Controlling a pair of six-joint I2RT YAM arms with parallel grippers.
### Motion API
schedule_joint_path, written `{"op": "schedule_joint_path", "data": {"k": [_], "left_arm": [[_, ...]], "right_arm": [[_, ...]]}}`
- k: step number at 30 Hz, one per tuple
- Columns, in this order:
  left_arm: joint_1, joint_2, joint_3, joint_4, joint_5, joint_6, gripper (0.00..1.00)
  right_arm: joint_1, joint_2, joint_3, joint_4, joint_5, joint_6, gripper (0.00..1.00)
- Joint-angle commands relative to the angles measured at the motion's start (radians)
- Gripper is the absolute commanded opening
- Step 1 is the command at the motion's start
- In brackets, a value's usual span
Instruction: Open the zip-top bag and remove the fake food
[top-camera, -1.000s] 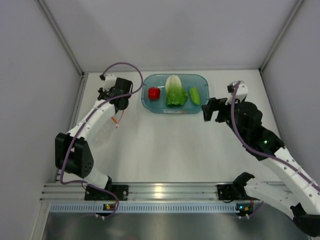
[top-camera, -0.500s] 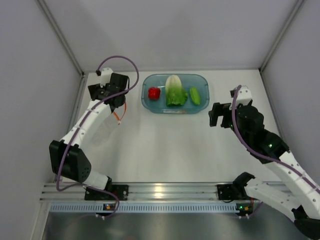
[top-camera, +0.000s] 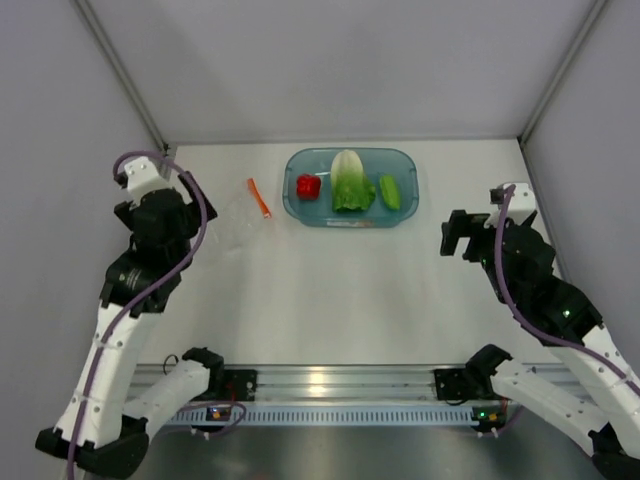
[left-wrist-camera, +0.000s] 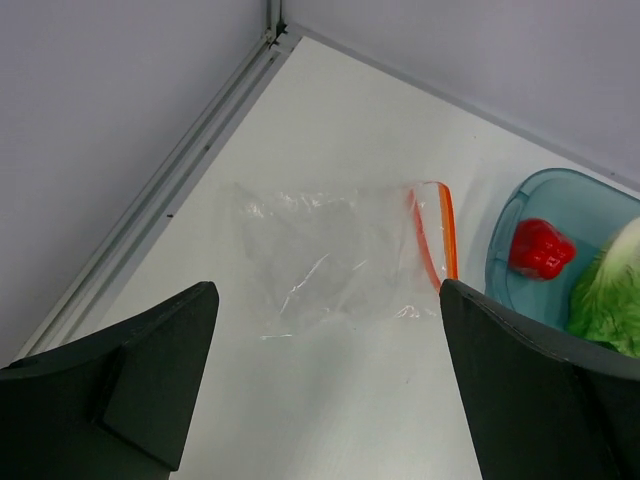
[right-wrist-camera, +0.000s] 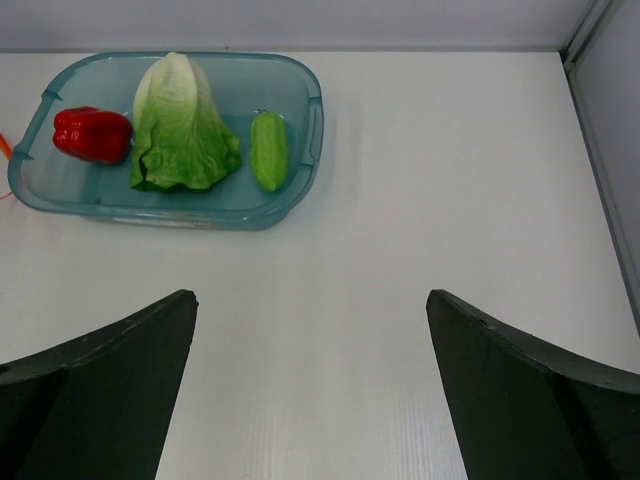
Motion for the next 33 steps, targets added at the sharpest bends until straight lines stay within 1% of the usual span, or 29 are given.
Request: {"op": "schedule_joint_path", "data": {"k": [1, 6, 14, 19, 24, 33], "left_arm": [[0.004, -0.109, -0.067, 0.017, 0.083, 0.063, 0.98], [0.004, -0.279, -0.139, 0.014, 0.141, 0.088, 0.98], [0.004, -0.466, -0.244, 0.012, 0.256, 0.134, 0.98], [0.004, -0.586, -0.315, 0.012, 0.249, 0.170, 0.98], [0.004, -0.630, -0.332, 0.014, 0.221, 0.177, 0.98], [0.004, -0.597, -0.305, 0.026, 0.207, 0.160, 0.98]], "right_arm": [[-0.012, -0.030, 0.022, -0.025, 0.031, -0.024, 1.00], [-0.013, -0.039, 0.034, -0.074, 0.034, -0.018, 0.99], [-0.013, -0.079, 0.028, -0.112, 0.066, -0.028, 0.99], [-0.013, -0.108, -0.004, -0.106, 0.085, -0.037, 1.00], [-0.013, -0.113, -0.009, -0.109, 0.089, -0.033, 1.00], [-0.012, -0.131, -0.022, -0.091, 0.096, -0.010, 0.99]]}}
